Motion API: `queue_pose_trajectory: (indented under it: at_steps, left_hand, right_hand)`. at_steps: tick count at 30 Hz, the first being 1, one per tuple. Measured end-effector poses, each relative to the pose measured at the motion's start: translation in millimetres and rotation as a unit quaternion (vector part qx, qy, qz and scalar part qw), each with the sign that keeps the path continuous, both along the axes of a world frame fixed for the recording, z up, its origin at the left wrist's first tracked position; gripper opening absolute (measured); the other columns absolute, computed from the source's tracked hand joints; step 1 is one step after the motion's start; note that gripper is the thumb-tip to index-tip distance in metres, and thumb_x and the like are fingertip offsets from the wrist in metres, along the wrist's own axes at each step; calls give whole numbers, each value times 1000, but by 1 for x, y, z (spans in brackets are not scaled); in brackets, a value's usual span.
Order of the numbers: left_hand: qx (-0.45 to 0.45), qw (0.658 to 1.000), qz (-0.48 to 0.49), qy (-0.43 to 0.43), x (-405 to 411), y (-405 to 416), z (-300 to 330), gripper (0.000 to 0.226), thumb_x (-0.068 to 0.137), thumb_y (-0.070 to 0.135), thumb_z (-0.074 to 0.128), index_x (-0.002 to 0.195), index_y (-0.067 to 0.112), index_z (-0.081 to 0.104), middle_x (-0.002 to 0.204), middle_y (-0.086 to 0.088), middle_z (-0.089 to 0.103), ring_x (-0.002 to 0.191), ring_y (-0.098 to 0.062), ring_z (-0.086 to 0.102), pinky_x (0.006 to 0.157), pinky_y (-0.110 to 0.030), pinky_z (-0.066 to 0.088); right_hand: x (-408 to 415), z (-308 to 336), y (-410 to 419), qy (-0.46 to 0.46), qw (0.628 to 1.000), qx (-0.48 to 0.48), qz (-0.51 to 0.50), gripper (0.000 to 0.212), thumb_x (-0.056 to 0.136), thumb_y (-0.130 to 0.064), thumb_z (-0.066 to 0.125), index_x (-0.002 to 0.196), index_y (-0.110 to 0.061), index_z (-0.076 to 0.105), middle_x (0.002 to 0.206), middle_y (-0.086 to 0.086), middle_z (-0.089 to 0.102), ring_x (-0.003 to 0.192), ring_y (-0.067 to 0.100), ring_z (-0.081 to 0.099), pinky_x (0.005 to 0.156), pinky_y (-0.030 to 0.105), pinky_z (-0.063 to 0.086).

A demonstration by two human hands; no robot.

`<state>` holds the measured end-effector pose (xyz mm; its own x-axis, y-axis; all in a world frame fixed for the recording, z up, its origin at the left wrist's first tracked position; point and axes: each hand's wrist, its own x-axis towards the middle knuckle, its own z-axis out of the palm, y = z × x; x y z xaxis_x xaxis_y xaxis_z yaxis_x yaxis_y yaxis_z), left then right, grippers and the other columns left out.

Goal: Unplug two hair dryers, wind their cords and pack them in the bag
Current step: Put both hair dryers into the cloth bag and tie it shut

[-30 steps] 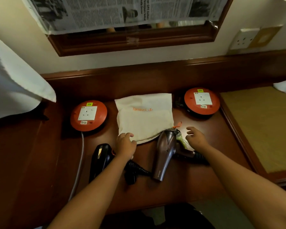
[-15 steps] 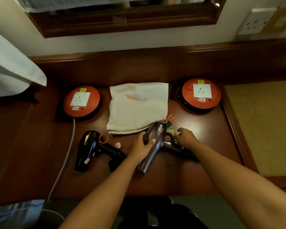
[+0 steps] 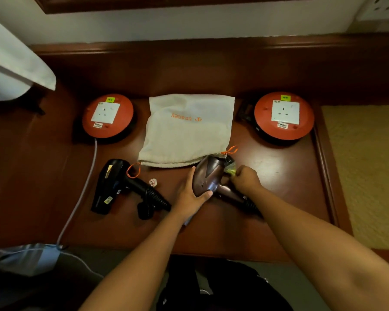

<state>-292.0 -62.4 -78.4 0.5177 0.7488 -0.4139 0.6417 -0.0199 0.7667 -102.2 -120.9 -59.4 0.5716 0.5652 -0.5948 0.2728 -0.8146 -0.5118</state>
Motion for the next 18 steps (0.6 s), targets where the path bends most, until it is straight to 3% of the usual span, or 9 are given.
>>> queue_pose_trajectory:
  at_steps: [3, 6, 11, 15, 18]
  left_hand:
    - [6, 1000, -6, 3, 0, -2, -1, 97, 78, 43, 74, 151, 35, 10, 150, -2, 36, 134, -20, 37, 106, -32, 35]
    - [10, 1000, -4, 8, 0, -3, -1, 96, 79, 44, 73, 151, 35, 10, 150, -2, 35, 134, -20, 37, 106, -34, 36]
    - [18, 1000, -3, 10, -1, -6, 0, 95, 78, 45, 73, 150, 38, 10, 149, -1, 37, 133, -19, 38, 106, -35, 37]
    - [23, 1000, -14, 13, -3, -11, 0, 96, 78, 46, 73, 150, 38, 10, 149, 0, 37, 134, -20, 38, 107, -39, 38]
    - [28, 999, -14, 16, -4, -13, 0, 96, 78, 45, 73, 150, 38, 10, 149, 1, 36, 134, -20, 37, 107, -39, 37]
  right_hand:
    - [1, 0, -5, -4, 1000, 24, -2, 11, 86, -7, 56, 83, -15, 49, 93, 9, 56, 86, 25, 52, 69, 28, 37]
    - [1, 3, -11, -3, 998, 61, -12, 18, 88, -5, 53, 104, -12, 51, 93, 6, 52, 85, 22, 48, 70, 28, 35]
    - [-4, -2, -27, 16, 995, 94, -24, 28, 94, -12, 49, 122, -12, 48, 111, 15, 62, 98, 32, 59, 77, 36, 47]
    - [-11, 1, -44, 44, 989, 140, -25, 42, 96, -8, 47, 138, -16, 42, 125, 10, 58, 113, 26, 54, 84, 29, 42]
    - [-13, 3, -60, 109, 977, 179, 22, 59, 92, -19, 59, 144, -25, 32, 136, 1, 51, 122, 17, 50, 95, 28, 42]
